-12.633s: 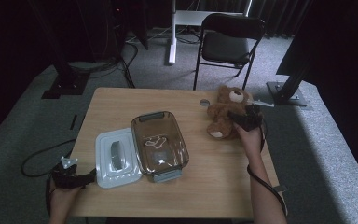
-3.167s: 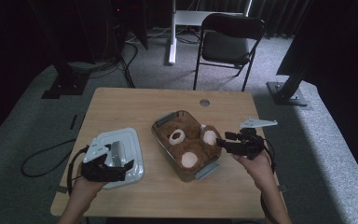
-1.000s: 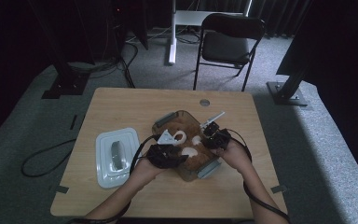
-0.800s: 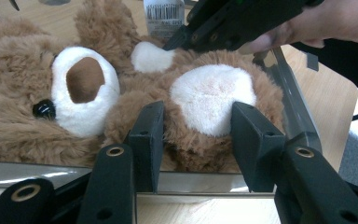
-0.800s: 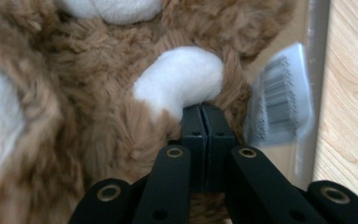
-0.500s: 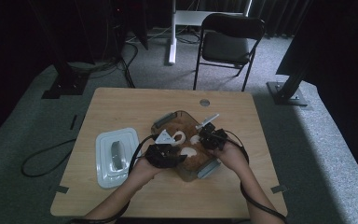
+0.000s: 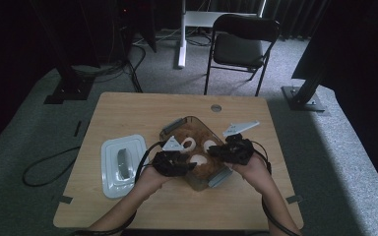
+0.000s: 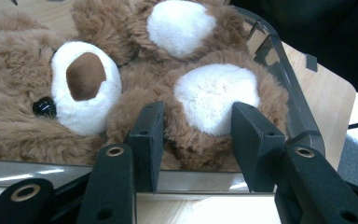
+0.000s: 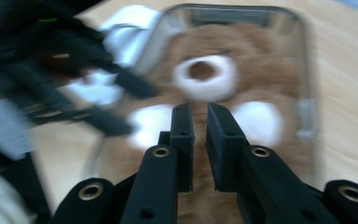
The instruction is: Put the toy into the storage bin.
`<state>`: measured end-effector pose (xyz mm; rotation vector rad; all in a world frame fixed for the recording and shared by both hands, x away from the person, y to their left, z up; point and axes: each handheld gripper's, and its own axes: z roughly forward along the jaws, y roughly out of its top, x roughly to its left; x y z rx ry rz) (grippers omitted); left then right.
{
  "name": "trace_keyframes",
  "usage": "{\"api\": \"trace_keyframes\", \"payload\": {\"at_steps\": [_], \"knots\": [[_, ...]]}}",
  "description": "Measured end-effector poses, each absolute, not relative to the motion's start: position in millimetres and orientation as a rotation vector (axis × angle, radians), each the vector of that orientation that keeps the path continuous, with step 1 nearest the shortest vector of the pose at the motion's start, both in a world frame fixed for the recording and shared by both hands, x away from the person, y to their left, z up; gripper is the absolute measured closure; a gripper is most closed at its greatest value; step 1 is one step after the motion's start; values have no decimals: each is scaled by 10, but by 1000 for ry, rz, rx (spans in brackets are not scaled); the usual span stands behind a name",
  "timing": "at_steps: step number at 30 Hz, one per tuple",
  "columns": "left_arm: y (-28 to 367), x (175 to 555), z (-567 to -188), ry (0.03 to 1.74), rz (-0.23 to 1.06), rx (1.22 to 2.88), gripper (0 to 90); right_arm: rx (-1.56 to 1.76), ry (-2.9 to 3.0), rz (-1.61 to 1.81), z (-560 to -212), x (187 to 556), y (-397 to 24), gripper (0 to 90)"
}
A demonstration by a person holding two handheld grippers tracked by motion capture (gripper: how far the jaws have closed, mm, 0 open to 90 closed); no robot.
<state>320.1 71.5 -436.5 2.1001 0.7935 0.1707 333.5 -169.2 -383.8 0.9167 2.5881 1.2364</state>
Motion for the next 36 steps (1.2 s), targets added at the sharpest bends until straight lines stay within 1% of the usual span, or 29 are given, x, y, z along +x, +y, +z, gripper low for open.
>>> {"api": "trace_keyframes", "payload": {"at_steps": [5,7,8,10,11,12,14,16,17,19,23,24,27,29,34,36], "knots": [[724,3198,-4363,792,178,2105,565,873,2633,1239,-3900,3198,-1668,765],[727,3199,-4361,793,180,2106,564,860,2656,1228,-3958,3166,-1651,782],[729,3200,-4360,792,181,2107,564,832,2691,1207,-4025,3150,-1621,817],[727,3202,-4362,793,181,2104,565,821,2705,1200,-4044,3151,-1610,817],[727,3204,-4363,796,179,2102,565,813,2717,1192,-4064,3155,-1589,823],[726,3206,-4362,796,177,2102,564,797,2723,1176,-4078,3160,-1563,852],[723,3203,-4358,794,179,2102,564,758,2768,1136,-4109,3179,-1488,852],[736,3194,-4345,802,209,2099,564,717,2817,1045,-4163,3209,-1383,870],[748,3192,-4337,805,222,2102,547,715,2837,1021,-4194,3239,-1329,870],[802,3185,-4308,816,245,2082,545,714,2885,1010,-4237,3312,-1257,872],[925,3195,-4268,847,263,2048,545,715,2883,1016,-4219,3338,-1239,864],[945,3198,-4269,851,264,2045,546,723,2858,1056,-4129,3358,-1264,840],[991,3197,-4275,860,266,2043,545,740,2825,1158,-4040,3376,-1332,840],[1022,3200,-4282,869,263,2037,546,775,2759,1110,-3979,3409,-1354,840],[1045,3196,-4294,876,266,2032,546,763,2806,1066,-4050,3466,-1280,846],[1079,3191,-4305,880,267,2034,546,762,2829,1026,-4139,3507,-1213,869]]}}
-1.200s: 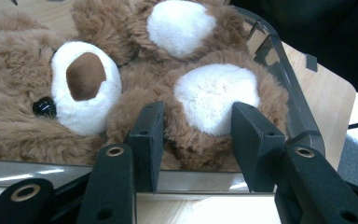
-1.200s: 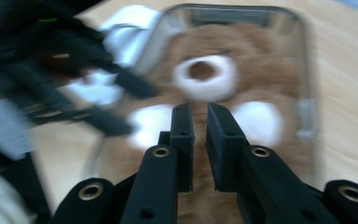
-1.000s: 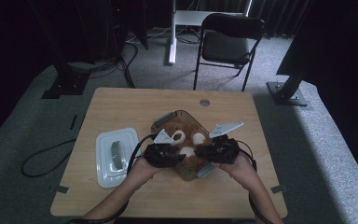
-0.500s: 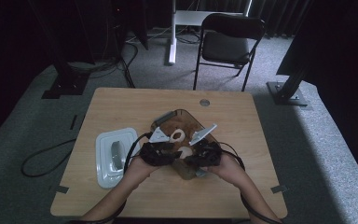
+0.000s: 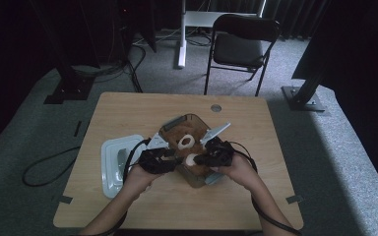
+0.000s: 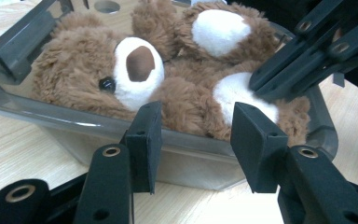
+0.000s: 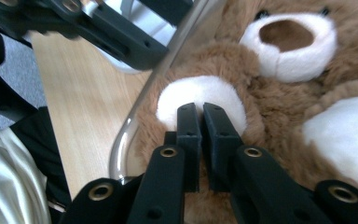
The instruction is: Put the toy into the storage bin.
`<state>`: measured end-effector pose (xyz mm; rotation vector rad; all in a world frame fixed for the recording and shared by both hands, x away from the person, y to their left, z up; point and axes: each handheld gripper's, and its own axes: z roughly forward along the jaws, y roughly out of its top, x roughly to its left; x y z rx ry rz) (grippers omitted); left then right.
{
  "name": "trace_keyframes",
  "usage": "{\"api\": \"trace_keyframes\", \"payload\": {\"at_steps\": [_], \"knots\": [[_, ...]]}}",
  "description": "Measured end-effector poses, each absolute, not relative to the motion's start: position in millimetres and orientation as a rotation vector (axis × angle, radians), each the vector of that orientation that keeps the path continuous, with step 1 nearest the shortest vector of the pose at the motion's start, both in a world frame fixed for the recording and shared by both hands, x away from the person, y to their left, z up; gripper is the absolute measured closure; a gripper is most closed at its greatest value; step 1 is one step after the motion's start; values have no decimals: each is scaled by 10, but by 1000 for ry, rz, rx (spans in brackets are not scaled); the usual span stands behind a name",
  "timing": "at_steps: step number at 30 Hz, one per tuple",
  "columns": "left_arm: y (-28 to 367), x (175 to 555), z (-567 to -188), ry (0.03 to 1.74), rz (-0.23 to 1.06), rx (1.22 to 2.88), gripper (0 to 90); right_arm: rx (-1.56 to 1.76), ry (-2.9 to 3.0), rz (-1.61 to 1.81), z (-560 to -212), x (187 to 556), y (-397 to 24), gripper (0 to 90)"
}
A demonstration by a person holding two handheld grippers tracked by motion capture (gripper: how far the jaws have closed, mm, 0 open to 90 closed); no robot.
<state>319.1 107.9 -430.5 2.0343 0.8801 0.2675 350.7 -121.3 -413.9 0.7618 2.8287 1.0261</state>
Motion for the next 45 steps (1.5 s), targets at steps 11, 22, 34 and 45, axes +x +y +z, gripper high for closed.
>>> {"api": "trace_keyframes", "payload": {"at_steps": [11,22,34,45], "knots": [[1083,3190,-4320,884,264,2027,546,734,2967,785,-4421,3622,-933,896],[1109,3185,-4310,883,259,2017,546,745,2925,1038,-4269,3576,-1107,847],[1092,3185,-4317,872,235,1990,449,1043,2520,1195,-3808,3725,-1834,505],[1133,3196,-4341,887,193,1965,88,1072,2531,1075,-4029,3811,-1824,829]]}}
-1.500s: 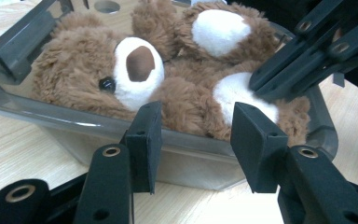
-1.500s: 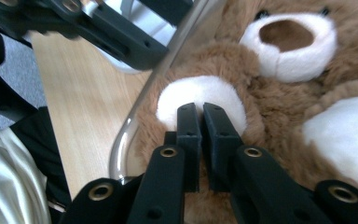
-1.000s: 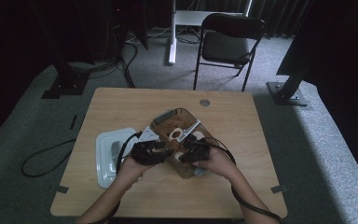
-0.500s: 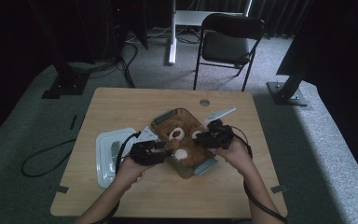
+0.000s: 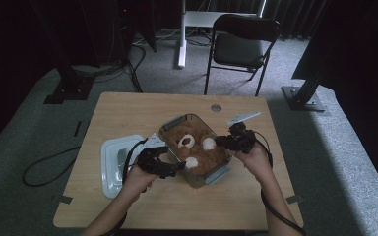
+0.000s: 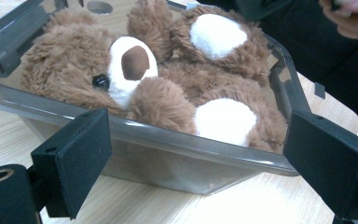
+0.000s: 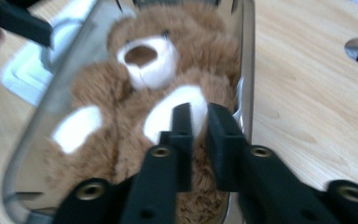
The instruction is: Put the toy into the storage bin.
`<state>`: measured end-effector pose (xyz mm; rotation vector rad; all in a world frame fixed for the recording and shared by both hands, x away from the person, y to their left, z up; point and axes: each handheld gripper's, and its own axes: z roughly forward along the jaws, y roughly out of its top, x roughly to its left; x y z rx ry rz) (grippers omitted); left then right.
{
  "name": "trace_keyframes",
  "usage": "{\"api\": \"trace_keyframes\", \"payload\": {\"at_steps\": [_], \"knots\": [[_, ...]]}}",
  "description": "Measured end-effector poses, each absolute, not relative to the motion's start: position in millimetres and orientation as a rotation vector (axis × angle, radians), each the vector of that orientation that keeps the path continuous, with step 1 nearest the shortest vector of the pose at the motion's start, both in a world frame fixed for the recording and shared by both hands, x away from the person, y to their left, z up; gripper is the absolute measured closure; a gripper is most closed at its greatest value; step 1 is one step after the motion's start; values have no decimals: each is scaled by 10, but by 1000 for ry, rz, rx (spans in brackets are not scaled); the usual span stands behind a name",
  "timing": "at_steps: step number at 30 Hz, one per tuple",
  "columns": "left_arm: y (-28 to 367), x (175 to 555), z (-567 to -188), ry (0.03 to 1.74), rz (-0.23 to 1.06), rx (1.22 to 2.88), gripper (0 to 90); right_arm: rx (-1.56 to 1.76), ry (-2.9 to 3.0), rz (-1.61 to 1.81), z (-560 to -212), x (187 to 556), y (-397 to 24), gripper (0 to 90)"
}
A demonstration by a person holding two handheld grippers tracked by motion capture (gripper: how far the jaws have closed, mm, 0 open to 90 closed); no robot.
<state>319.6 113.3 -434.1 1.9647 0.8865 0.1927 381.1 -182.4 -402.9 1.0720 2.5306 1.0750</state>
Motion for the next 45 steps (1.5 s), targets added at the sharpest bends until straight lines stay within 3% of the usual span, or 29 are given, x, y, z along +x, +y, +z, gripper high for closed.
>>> {"api": "trace_keyframes", "payload": {"at_steps": [3,4,10,18,22,27,35,45], "knots": [[1145,3193,-4339,883,187,1962,69,1090,2551,1009,-4113,3866,-1767,835],[1145,3189,-4340,888,189,1969,3,1090,2558,998,-4148,3892,-1749,837],[1148,3189,-4363,921,207,1972,4,1086,2609,890,-4338,3974,-1592,895],[1150,3188,-4414,945,205,1980,4,1023,2621,739,-4390,3944,-1451,900],[1166,3198,-4438,952,202,1987,4,1060,2586,847,-4369,3927,-1521,879],[1201,3222,-4443,951,210,1977,5,1060,2493,1021,-4162,3850,-1713,717],[1229,3235,-4501,956,268,1933,5,1152,2394,1242,-4052,3912,-2030,149],[1354,3255,-4562,1007,345,1922,5,1252,2154,1237,-4272,3989,-2357,138]]}}
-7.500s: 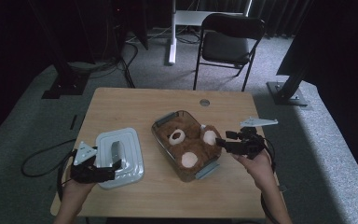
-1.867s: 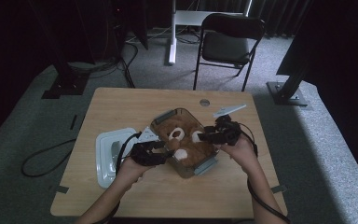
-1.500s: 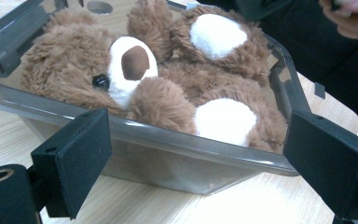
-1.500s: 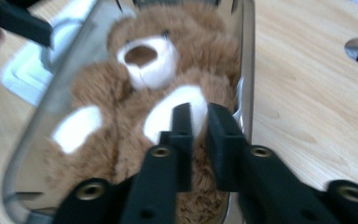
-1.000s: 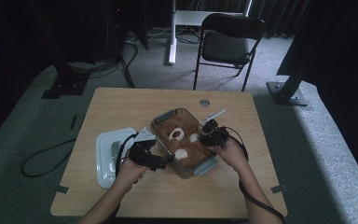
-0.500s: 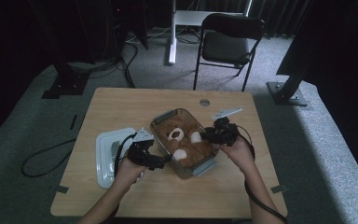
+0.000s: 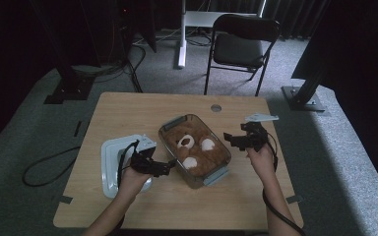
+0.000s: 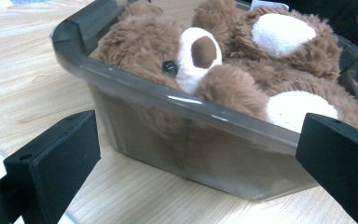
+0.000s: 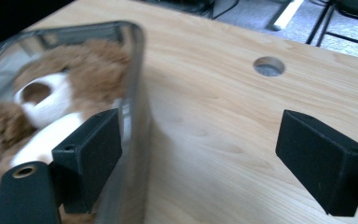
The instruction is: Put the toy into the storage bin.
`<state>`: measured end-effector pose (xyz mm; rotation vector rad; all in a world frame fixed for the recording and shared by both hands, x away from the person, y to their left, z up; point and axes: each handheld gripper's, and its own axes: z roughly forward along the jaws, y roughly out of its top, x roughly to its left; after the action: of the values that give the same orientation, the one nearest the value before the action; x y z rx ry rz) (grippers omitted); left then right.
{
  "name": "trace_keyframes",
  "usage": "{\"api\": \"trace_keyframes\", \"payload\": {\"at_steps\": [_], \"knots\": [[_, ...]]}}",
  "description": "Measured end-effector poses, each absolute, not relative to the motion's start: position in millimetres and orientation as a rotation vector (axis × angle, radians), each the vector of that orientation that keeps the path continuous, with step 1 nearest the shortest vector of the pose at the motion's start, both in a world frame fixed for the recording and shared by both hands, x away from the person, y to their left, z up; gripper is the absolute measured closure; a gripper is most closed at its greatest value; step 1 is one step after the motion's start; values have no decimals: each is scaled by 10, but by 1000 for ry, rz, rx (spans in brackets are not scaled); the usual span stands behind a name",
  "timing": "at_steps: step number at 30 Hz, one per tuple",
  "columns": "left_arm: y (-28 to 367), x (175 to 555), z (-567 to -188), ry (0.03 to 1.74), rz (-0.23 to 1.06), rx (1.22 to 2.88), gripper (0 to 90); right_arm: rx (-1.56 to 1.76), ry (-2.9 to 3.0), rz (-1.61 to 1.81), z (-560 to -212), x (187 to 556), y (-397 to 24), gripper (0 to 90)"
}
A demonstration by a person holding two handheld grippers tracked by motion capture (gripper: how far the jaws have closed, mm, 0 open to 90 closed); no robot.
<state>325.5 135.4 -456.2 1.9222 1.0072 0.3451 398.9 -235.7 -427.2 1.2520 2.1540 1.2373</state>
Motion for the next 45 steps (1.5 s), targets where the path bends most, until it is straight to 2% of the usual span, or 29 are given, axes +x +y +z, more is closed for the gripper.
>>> {"api": "trace_keyframes", "payload": {"at_steps": [7,21,25,40,45], "knots": [[1382,3328,-4686,1057,358,1954,5,1417,2087,1089,-4542,4108,-2517,138],[1378,3469,-4850,1109,355,1998,5,1391,2353,1259,-4852,4103,-2421,147],[1375,3501,-4873,1115,341,2015,5,1365,2405,1306,-4885,4041,-2385,170],[1597,3652,-4901,1197,369,1988,6,1248,2425,1340,-4958,3555,-2077,171],[1649,3675,-4930,1206,333,1959,22,1237,2421,1354,-4971,3488,-2020,164]]}}
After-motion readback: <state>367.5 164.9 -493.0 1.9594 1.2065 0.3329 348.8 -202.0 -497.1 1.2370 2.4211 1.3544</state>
